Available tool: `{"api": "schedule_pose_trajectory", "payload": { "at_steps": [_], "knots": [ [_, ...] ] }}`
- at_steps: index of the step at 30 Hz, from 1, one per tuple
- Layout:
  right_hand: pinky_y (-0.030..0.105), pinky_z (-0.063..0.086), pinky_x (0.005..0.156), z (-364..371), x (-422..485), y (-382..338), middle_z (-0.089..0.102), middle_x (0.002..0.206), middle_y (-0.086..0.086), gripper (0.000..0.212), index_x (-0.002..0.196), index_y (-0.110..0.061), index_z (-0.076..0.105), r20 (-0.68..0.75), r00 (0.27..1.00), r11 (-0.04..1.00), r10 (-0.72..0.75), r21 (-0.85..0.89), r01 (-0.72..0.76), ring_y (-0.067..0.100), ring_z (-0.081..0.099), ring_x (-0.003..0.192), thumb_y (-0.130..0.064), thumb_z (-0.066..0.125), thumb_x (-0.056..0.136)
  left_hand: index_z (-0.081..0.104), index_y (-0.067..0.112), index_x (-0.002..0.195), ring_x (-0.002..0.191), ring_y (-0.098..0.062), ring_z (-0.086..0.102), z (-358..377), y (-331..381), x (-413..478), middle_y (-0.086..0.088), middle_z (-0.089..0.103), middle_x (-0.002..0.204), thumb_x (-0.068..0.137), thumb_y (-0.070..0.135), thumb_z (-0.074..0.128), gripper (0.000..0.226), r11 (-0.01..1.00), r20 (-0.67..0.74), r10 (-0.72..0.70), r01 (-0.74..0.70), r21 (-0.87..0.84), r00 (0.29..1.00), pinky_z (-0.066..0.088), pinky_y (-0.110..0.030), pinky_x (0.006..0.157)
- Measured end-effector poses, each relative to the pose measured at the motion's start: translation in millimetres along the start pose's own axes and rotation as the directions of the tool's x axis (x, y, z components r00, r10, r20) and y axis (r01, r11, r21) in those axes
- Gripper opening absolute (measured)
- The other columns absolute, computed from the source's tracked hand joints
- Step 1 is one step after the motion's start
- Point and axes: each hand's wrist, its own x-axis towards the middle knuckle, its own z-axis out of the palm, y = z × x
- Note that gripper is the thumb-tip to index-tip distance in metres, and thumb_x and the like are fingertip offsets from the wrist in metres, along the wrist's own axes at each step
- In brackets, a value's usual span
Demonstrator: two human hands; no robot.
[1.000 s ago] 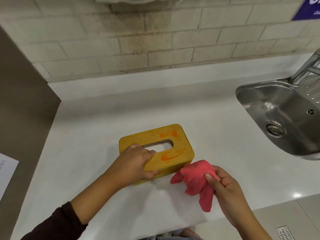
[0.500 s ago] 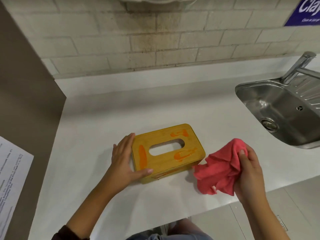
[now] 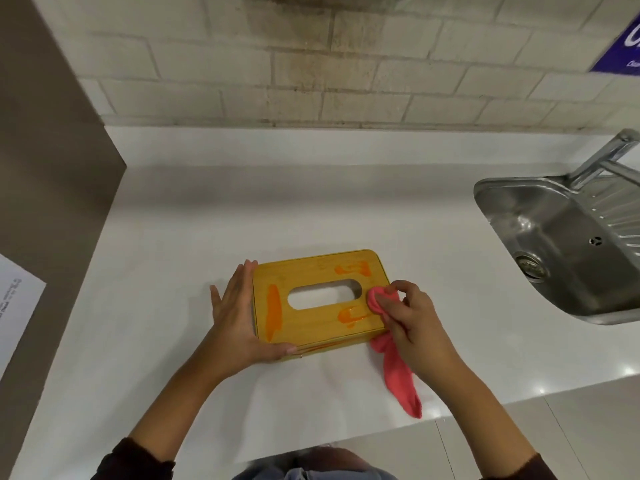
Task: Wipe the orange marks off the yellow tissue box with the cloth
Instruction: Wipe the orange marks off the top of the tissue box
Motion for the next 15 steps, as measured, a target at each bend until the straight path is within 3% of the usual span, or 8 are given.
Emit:
{"api": "schedule_pose_trajectory", "payload": {
  "at_steps": [2, 4, 6, 9, 11, 15],
  "knots": [
    [0.031, 0.042, 0.08, 2, 2, 7, 0.058, 0.114, 0.007, 0.036, 0.115, -0.02, 0.067, -0.025, 0.995, 0.979, -0.094, -0.186, 0.088, 0.018, 0.047, 0.088, 0.0, 0.055, 0.087, -0.028, 0.058, 0.125, 0.138, 0.003, -0.01, 0, 0, 1, 0.016, 0.001, 0.152, 0.035, 0.086, 0.062, 0.131, 1.0, -0.009, -0.001, 0.001, 0.002, 1.0, -0.024, -0.038, 0.109],
    [0.036, 0.04, 0.08, 0, 6, 12, 0.062, 0.106, 0.005, 0.035, 0.112, -0.019, 0.069, -0.039, 0.991, 0.97, -0.126, -0.215, 0.115, 0.02, 0.049, 0.087, -0.003, 0.057, 0.084, -0.028, 0.059, 0.125, 0.136, 0.006, -0.01, 1, -2, 1, 0.017, -0.001, 0.152, 0.035, 0.086, 0.063, 0.131, 1.0, -0.009, -0.004, 0.004, 0.0, 1.0, -0.023, -0.039, 0.109],
    [0.035, 0.043, 0.077, 0, 12, 10, 0.062, 0.102, 0.006, 0.033, 0.112, -0.015, 0.069, -0.021, 0.991, 0.977, -0.13, -0.174, 0.125, 0.022, 0.053, 0.085, 0.003, 0.059, 0.086, -0.028, 0.059, 0.126, 0.136, 0.005, -0.008, 2, -3, 2, 0.013, -0.001, 0.155, 0.035, 0.085, 0.064, 0.132, 1.0, -0.006, -0.008, 0.008, 0.003, 1.0, -0.022, -0.041, 0.111],
    [0.019, 0.046, 0.072, -2, 22, 2, 0.057, 0.1, 0.007, 0.027, 0.112, -0.006, 0.066, 0.047, 0.992, 0.993, -0.116, -0.01, 0.117, 0.015, 0.056, 0.084, 0.004, 0.053, 0.091, -0.032, 0.057, 0.124, 0.137, 0.003, -0.005, 3, -2, 3, 0.008, 0.001, 0.157, 0.035, 0.084, 0.065, 0.134, 0.999, -0.002, -0.016, 0.017, 0.032, 1.0, -0.021, -0.043, 0.112],
    [0.024, 0.05, 0.072, -1, 27, -3, 0.056, 0.1, 0.006, 0.026, 0.113, -0.004, 0.065, 0.084, 0.986, 0.99, -0.144, 0.015, 0.143, 0.014, 0.057, 0.082, 0.002, 0.05, 0.093, -0.034, 0.056, 0.123, 0.136, 0.003, -0.006, 3, -2, 3, 0.008, 0.001, 0.157, 0.036, 0.082, 0.066, 0.135, 0.998, 0.002, -0.024, 0.024, 0.051, 1.0, -0.021, -0.043, 0.111],
    [0.037, 0.053, 0.057, -3, 27, -5, 0.056, 0.094, 0.01, 0.028, 0.116, -0.005, 0.065, 0.16, 0.957, 0.969, -0.244, 0.009, 0.245, 0.014, 0.053, 0.069, 0.002, 0.052, 0.091, -0.036, 0.054, 0.121, 0.135, 0.005, -0.012, 3, -1, 3, 0.006, -0.001, 0.157, 0.036, 0.084, 0.062, 0.133, 0.996, 0.02, -0.048, 0.046, 0.08, 0.999, -0.022, -0.041, 0.11]
  ]
}}
